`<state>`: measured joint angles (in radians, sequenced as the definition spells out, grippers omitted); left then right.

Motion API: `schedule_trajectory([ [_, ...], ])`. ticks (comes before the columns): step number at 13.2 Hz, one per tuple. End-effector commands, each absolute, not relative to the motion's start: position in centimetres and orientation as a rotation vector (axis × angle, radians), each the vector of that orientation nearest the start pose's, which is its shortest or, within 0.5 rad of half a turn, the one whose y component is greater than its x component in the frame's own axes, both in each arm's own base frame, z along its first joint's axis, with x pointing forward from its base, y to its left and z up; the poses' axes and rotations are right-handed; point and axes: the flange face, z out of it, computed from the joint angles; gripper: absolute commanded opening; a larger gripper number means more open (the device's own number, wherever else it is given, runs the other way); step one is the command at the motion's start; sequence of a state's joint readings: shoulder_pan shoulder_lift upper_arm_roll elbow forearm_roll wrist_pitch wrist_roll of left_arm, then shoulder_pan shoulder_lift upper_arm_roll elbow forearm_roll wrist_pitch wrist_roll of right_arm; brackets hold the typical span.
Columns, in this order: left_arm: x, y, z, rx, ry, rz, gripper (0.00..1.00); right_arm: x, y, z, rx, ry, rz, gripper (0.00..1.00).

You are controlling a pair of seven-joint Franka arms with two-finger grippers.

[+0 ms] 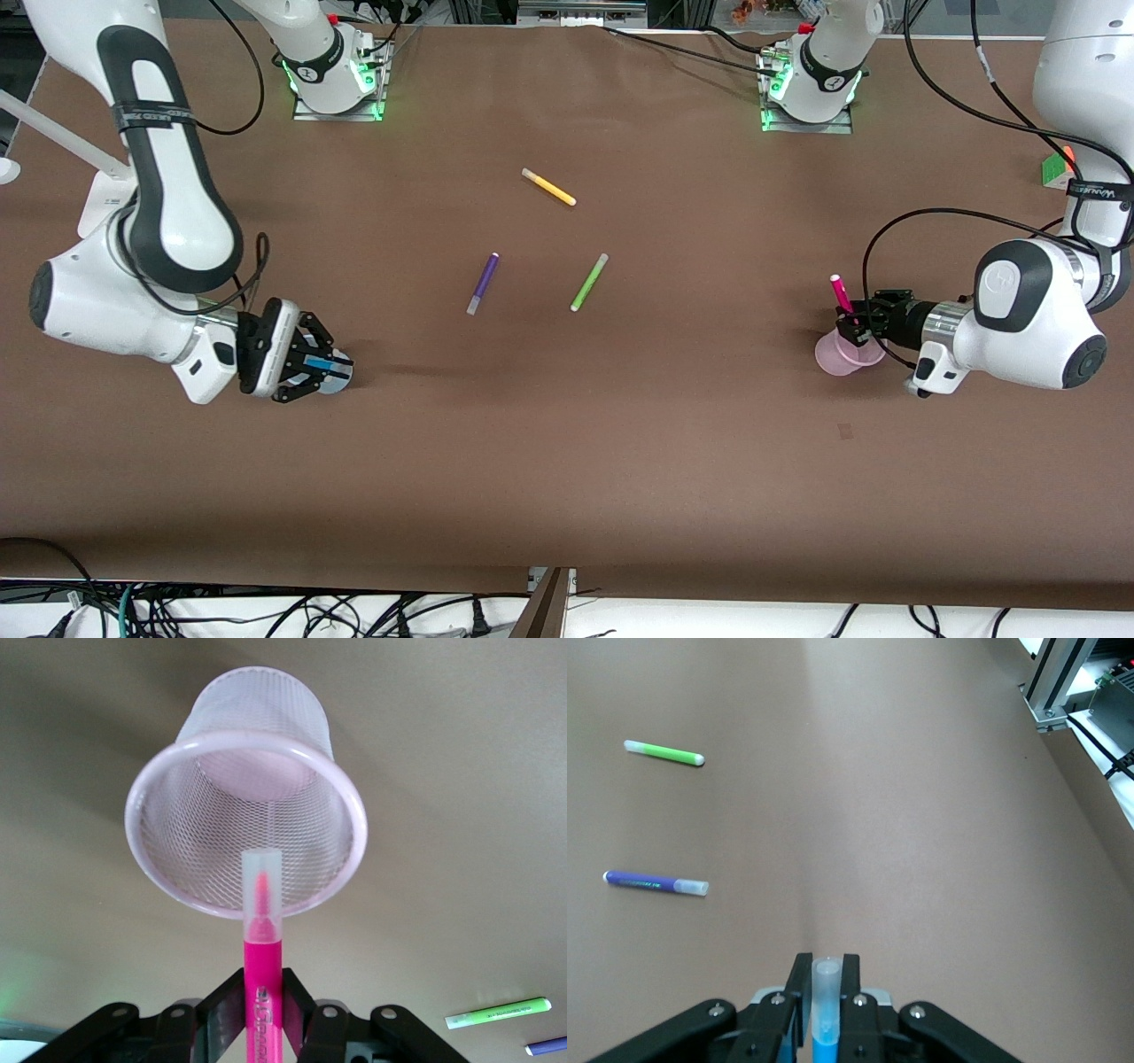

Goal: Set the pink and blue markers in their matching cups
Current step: 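Lower the blue marker into the blue cup while the left gripper inserts pink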

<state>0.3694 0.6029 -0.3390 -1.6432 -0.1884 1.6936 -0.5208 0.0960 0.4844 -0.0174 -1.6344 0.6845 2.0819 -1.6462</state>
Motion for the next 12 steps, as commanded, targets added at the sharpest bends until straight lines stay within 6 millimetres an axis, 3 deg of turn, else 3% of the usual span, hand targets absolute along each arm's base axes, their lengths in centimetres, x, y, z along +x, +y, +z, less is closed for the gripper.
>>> schedule_trajectory([
  [1,62.4,2.5,26.2,-3.105,-0.994,1.006,0.0,67.2,7.0,34.2,-1.973,-1.677,-0.573,0.0],
  [3,62.4,2.5,25.5,-3.094,-0.998,1.022,0.14,67.1,5.7,32.7,-1.898,-1.667,-0.625,0.0],
  [5,63.9,3.2,26.4,-3.118,-1.01,0.976,0.17,66.8,5.2,31.7,-1.831,-1.663,-0.643,0.0],
  [12,63.8,3.3,26.1,-3.104,-1.025,1.037,0.21,65.8,3.6,30.7,-1.685,-1.709,-0.635,0.0],
])
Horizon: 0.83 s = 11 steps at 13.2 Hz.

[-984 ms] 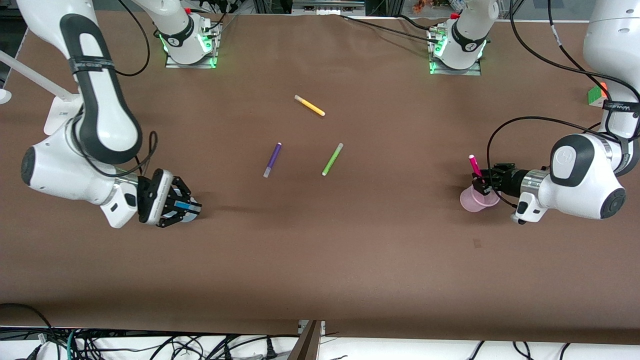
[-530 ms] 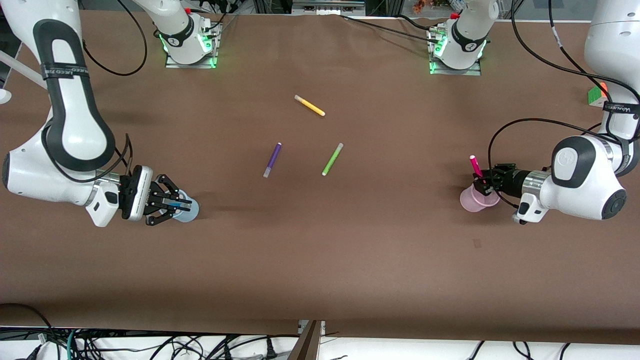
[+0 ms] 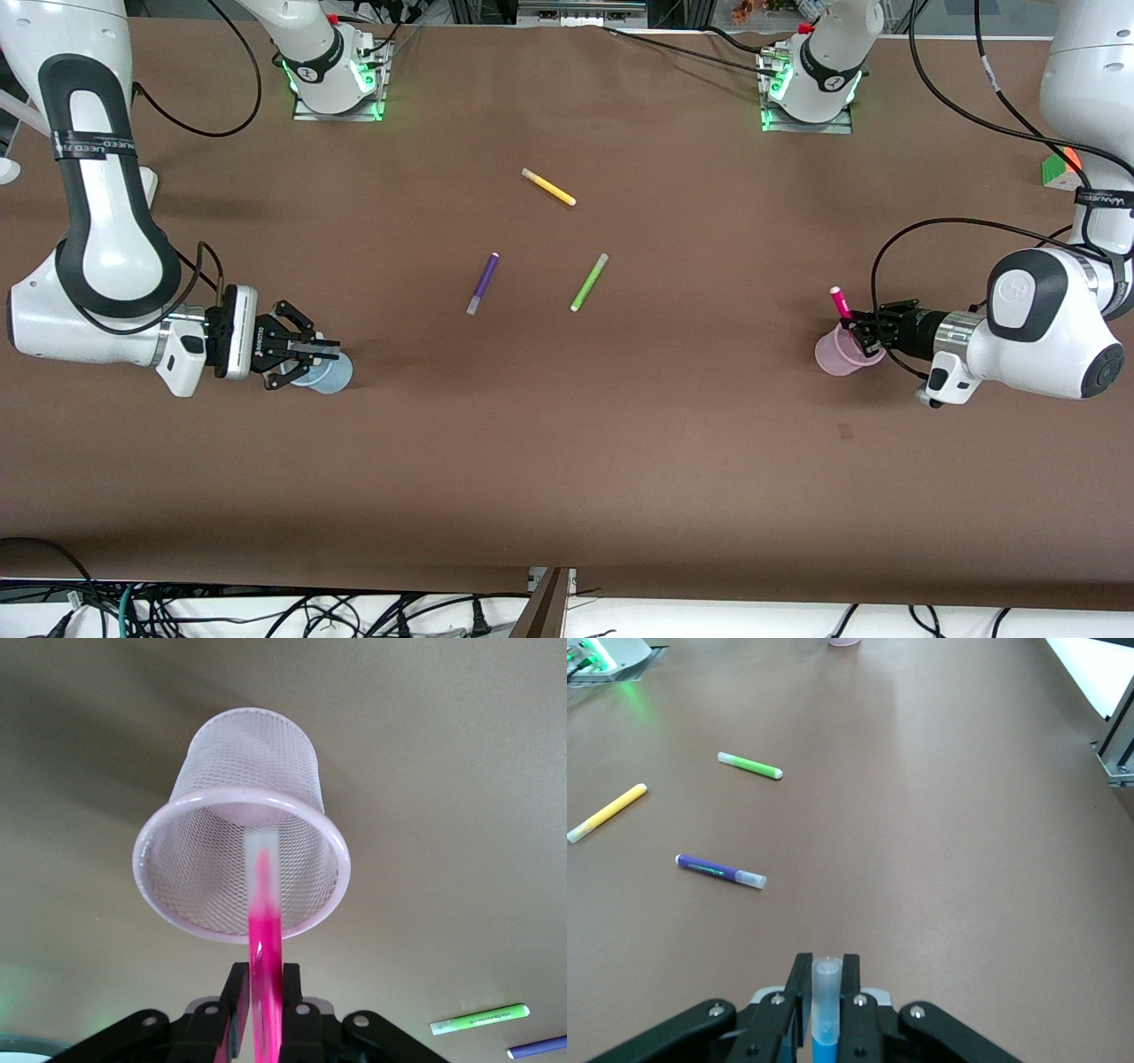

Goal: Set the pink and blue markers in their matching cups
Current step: 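Lower the blue marker into the blue cup while the left gripper inserts pink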

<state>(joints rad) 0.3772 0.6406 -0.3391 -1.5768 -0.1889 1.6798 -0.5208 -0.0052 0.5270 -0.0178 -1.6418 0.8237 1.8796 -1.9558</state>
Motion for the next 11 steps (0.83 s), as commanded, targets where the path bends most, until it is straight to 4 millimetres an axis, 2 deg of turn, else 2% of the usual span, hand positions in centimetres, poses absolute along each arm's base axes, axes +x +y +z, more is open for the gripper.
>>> schedule_trajectory([
  [1,63.6,3.2,26.0,-3.095,-1.017,1.063,0.21,65.7,3.1,30.6,-1.677,-1.708,-0.637,0.0],
  [2,63.6,3.3,26.0,-3.094,-1.022,1.061,0.21,65.7,3.1,30.2,-1.671,-1.703,-0.632,0.0],
  [3,63.6,3.3,26.0,-3.095,-1.02,1.061,0.21,65.6,3.1,30.2,-1.677,-1.681,-0.619,0.09],
  [5,63.7,3.4,26.0,-3.093,-1.024,1.061,0.21,65.6,3.2,30.5,-1.716,-1.591,-0.584,1.0],
  [6,63.9,3.4,26.4,-3.097,-1.022,1.057,0.21,65.7,3.3,31.0,-1.749,-1.553,-0.569,1.0],
  [7,64.7,3.7,28.2,-3.111,-1.011,1.033,0.21,66.2,3.3,32.0,-1.794,-1.51,-0.553,1.0],
  [9,65.7,4.2,32.7,-3.119,-0.959,1.046,0.24,66.6,3.6,33.4,-1.89,-1.402,-0.486,1.0],
  [11,66.2,5.1,38.1,-3.149,-0.935,0.986,0.27,67.2,3.8,35.2,-2.045,-1.292,-0.358,1.0],
])
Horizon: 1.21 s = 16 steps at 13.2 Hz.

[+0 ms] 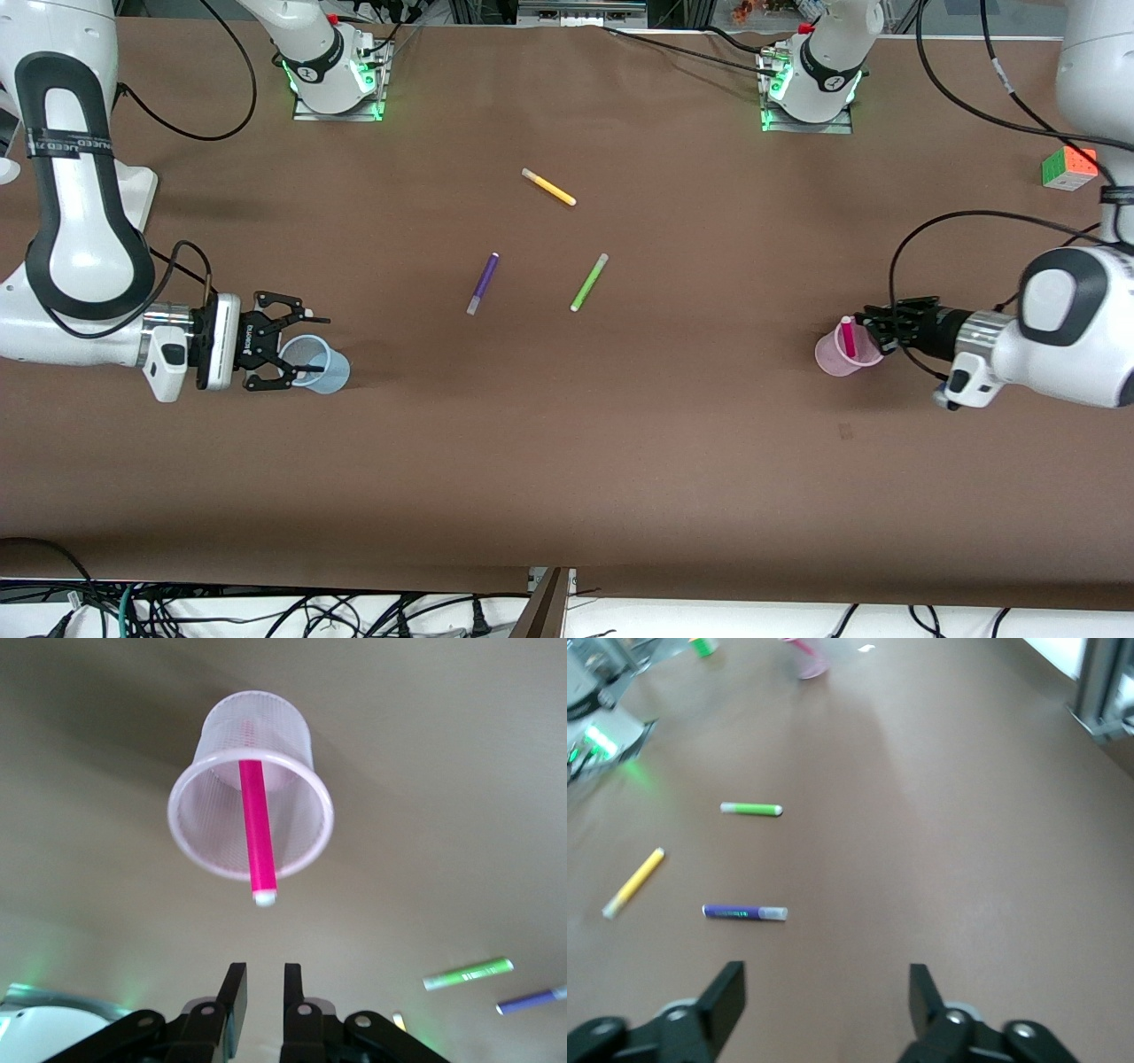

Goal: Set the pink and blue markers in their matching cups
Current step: 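Open both grippers, releasing the markers into the cups, and lift away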

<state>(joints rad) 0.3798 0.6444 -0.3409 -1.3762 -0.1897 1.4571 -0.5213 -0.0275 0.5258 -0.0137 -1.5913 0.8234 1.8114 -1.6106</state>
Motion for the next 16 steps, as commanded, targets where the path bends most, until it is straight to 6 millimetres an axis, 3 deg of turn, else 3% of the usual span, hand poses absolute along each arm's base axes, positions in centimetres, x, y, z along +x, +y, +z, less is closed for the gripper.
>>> schedule_trajectory([
  [1,66.3,4.9,40.5,-3.167,-0.912,0.946,0.29,67.8,4.3,36.7,-2.144,-1.242,-0.286,1.0],
  [2,66.2,4.2,43.0,-3.185,-0.882,0.897,0.29,68.1,5.2,37.6,-2.247,-1.17,-0.203,1.0],
  [5,64.9,1.2,50.4,-3.251,-0.78,0.696,0.44,68.8,6.8,39.6,-2.511,-0.866,-0.043,1.0],
  [6,64.5,-0.2,52.2,-3.259,-0.738,0.642,0.62,69.0,6.7,40.3,-2.585,-0.736,-0.008,1.0],
  [7,64.1,-1.6,53.2,-3.246,-0.687,0.598,0.94,69.2,6.9,41.0,-2.65,-0.63,0.018,1.0],
  [8,63.8,-3.0,54.0,-3.239,-0.58,0.546,1.0,69.4,6.7,41.7,-2.722,-0.55,0.038,1.0],
  [10,63.3,-4.6,55.3,-3.224,-0.308,0.448,1.0,68.8,7.4,42.8,-2.859,-0.429,0.137,1.0],
  [13,63.6,-4.6,57.0,-3.227,-0.003,0.268,1.0,67.9,8.9,46.4,-3.034,-0.19,0.266,1.0],
  [16,62.6,-5.7,57.1,-3.217,0.065,0.207,1.0,65.3,9.7,50.9,-3.102,0.06,0.28,1.0],
])
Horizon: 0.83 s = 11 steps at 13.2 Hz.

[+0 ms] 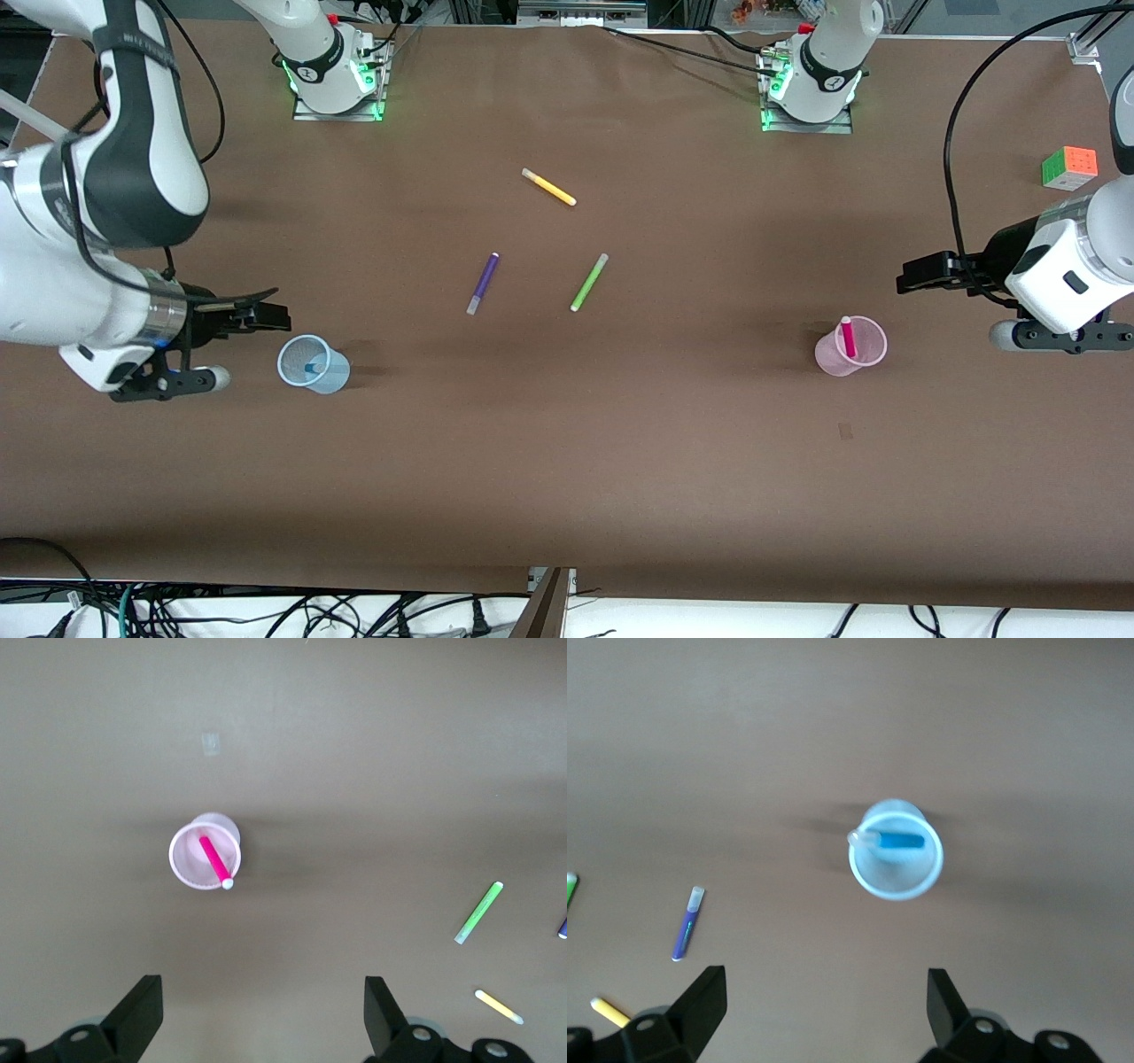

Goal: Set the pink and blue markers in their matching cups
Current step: 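Open both grippers, releasing the markers into the cups, and lift away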

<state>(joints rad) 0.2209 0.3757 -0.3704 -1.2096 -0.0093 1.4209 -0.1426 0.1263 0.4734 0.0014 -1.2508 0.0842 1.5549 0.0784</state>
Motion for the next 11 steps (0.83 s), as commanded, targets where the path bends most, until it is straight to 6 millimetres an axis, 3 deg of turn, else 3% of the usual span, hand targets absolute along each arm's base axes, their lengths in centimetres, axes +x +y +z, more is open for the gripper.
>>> schedule_trajectory([
  [1,61.7,-6.0,56.8,-3.207,0.065,0.195,1.0,63.9,9.6,52.2,-3.109,0.067,0.295,1.0],
  [7,57.2,-7.4,54.6,-3.147,0.072,0.117,1.0,58.2,4.6,59.1,-3.104,0.161,0.16,1.0],
  [11,57.0,-7.6,54.6,-3.145,0.077,0.113,1.0,55.6,3.6,62.7,-3.109,0.175,0.077,1.0],
])
